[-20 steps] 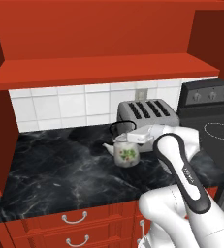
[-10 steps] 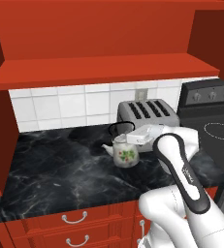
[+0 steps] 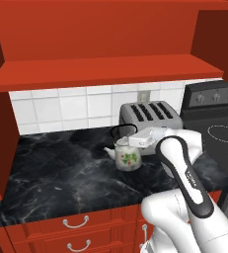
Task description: Open the cabinet, pick the kettle from the cabinet, and place it in the sink.
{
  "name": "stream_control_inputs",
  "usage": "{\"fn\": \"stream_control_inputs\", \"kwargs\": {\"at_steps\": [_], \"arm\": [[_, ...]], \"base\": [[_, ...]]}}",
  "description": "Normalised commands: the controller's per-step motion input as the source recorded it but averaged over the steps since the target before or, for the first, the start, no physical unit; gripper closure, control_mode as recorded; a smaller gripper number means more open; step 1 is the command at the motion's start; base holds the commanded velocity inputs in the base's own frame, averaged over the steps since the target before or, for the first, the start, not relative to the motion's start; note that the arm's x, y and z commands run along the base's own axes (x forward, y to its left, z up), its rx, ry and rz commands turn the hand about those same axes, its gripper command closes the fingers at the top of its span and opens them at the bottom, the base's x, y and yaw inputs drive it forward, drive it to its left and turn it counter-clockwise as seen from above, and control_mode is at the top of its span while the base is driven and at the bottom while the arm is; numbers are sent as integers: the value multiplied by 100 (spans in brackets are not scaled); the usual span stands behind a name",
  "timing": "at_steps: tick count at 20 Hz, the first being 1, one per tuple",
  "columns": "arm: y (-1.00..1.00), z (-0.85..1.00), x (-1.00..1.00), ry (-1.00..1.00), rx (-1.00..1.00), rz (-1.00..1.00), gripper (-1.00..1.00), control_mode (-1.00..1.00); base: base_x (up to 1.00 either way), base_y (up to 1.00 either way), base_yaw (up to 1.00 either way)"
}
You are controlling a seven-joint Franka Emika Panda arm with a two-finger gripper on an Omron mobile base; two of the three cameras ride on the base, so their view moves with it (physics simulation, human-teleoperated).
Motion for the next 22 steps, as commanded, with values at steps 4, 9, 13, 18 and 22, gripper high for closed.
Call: {"fn": "stream_control_inputs", "kwargs": {"at_steps": [4, 9, 13, 18, 22], "arm": [[0, 0, 0, 0, 0, 0, 100, -100], [0, 0, 0, 0, 0, 0, 100, -100], [0, 0, 0, 0, 0, 0, 100, -100], [0, 0, 0, 0, 0, 0, 100, -100], [0, 0, 0, 0, 0, 0, 100, -100]], "base": [[0, 0, 0], [0, 0, 0], [0, 0, 0], [0, 0, 0], [0, 0, 0]]}}
